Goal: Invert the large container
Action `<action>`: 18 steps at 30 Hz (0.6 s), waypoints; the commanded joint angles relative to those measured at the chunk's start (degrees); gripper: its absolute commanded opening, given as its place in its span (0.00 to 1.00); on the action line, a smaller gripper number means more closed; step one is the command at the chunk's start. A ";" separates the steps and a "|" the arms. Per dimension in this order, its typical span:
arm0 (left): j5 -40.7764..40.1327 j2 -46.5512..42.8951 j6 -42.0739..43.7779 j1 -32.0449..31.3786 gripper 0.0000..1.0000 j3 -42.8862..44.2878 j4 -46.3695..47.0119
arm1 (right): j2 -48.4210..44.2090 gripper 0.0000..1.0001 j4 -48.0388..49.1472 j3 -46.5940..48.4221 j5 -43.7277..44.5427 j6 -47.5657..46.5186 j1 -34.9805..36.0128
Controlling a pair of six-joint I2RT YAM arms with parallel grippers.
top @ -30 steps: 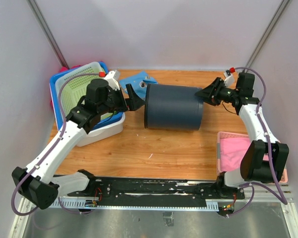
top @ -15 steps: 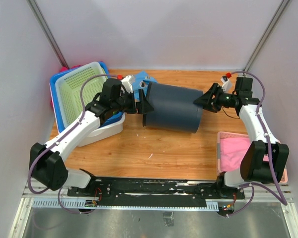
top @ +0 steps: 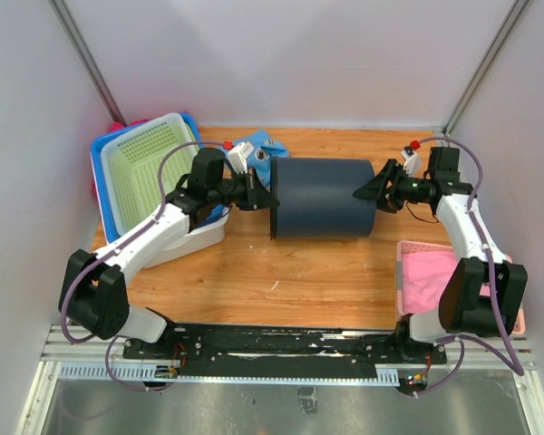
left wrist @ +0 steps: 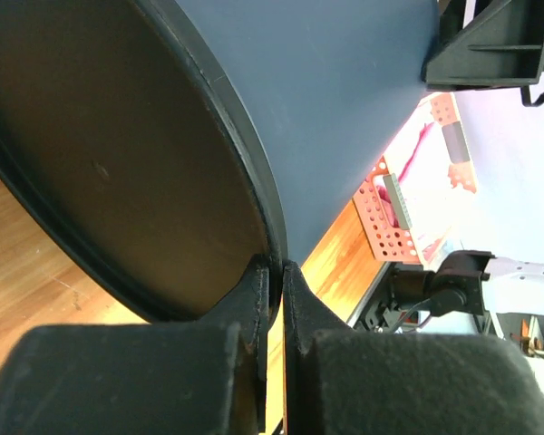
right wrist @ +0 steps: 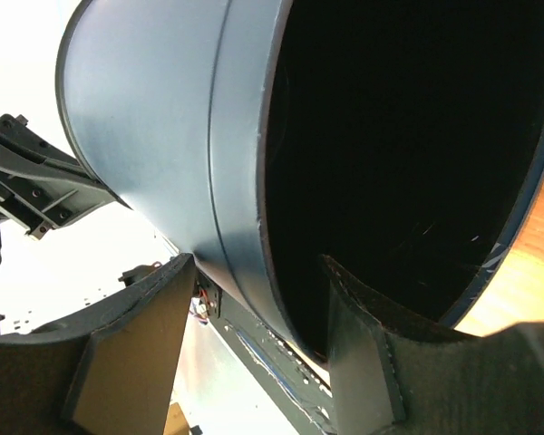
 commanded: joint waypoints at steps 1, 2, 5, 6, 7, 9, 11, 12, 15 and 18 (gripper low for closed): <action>-0.50 -0.50 0.82 0.18 0.00 4.36 -0.12 | -2.25 0.58 -1.27 -1.70 -1.31 -0.77 -1.01; -0.77 -0.50 0.98 0.18 0.00 5.69 -0.78 | -2.37 0.58 -1.24 -1.90 -1.31 -0.73 -1.01; -2.34 -0.42 1.87 0.18 0.00 11.08 -4.30 | -3.23 0.58 -1.30 -2.44 -0.97 -0.66 -1.01; -2.99 -0.34 2.36 0.18 0.00 13.20 -5.63 | -3.49 0.58 -1.43 -2.60 -0.71 -0.75 -1.01; -3.87 -0.33 2.93 0.13 0.00 15.23 -7.21 | -3.75 0.59 -1.78 -2.59 -0.40 -0.86 -1.01; -5.87 -0.41 4.29 0.18 0.00 19.49 -10.55 | -4.44 0.63 -2.66 -2.48 0.18 -1.24 -1.01; -8.53 -0.44 5.92 0.18 0.00 24.18 -14.03 | -5.37 0.68 -3.06 -2.45 0.23 -1.25 -0.97; -10.07 -0.36 6.84 0.18 0.00 25.54 -15.74 | -5.97 0.70 -3.42 -2.31 0.43 -1.24 -0.99; -11.39 0.39 10.49 0.09 0.00 30.86 -19.69 | -8.55 0.72 -5.28 -1.97 3.48 -1.25 -1.01; -11.01 2.13 13.07 -0.20 0.00 34.19 -23.10 | -11.80 0.72 -7.88 -2.19 8.41 -1.41 -1.01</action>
